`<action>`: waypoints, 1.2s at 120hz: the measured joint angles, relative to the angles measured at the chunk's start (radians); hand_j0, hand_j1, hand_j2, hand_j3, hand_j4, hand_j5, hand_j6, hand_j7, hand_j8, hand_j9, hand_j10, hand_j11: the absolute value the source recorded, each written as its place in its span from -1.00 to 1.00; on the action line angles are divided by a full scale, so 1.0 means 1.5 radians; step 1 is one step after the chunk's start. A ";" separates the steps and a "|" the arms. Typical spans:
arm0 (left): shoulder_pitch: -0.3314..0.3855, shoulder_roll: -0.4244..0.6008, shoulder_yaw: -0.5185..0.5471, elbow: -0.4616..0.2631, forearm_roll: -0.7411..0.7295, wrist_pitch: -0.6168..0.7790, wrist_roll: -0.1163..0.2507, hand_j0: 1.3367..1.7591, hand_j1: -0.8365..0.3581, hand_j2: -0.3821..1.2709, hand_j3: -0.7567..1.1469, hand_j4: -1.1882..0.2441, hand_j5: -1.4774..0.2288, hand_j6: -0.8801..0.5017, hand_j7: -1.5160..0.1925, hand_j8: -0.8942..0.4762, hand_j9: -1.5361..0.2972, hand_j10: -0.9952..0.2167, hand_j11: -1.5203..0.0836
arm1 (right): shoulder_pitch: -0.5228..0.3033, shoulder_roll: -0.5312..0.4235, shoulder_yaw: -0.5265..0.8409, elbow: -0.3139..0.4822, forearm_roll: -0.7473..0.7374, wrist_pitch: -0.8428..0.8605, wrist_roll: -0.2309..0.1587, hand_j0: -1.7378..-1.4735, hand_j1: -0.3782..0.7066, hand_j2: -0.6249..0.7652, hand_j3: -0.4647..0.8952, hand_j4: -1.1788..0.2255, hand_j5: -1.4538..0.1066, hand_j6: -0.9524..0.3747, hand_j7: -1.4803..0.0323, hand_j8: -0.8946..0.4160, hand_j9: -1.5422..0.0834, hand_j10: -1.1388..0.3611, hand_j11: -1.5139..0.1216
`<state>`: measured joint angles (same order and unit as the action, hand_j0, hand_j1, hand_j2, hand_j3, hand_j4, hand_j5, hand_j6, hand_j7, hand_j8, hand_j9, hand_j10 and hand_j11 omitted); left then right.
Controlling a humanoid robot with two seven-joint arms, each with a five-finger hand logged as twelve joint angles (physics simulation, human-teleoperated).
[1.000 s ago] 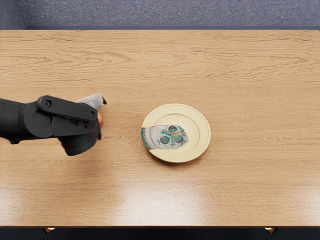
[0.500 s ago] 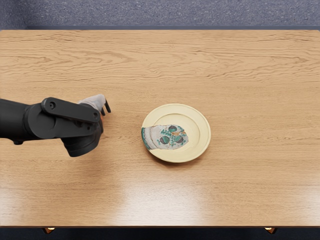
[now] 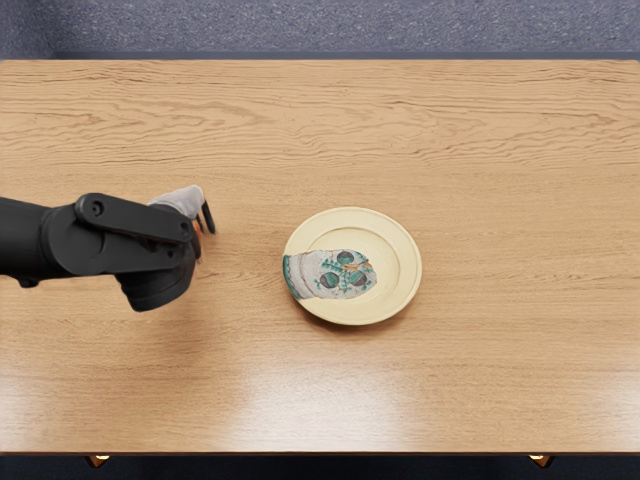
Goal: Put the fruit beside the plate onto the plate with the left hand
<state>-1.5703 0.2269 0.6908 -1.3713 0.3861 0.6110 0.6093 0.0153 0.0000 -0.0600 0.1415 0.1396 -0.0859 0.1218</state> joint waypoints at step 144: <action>0.024 -0.056 -0.358 -0.020 -0.092 -0.220 0.001 0.38 -0.40 -0.26 -0.20 -0.50 -0.59 -0.46 -0.58 -0.19 -0.58 -0.08 -0.58 | 0.004 0.000 -0.001 0.001 -0.001 0.000 0.001 -0.40 -0.87 -0.11 -0.32 0.63 0.81 0.38 0.90 0.31 0.84 0.47 0.80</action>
<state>-1.5344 0.1432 0.1533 -1.4007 0.2483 0.2815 0.6110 0.0215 0.0000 -0.0611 0.1426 0.1386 -0.0859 0.1227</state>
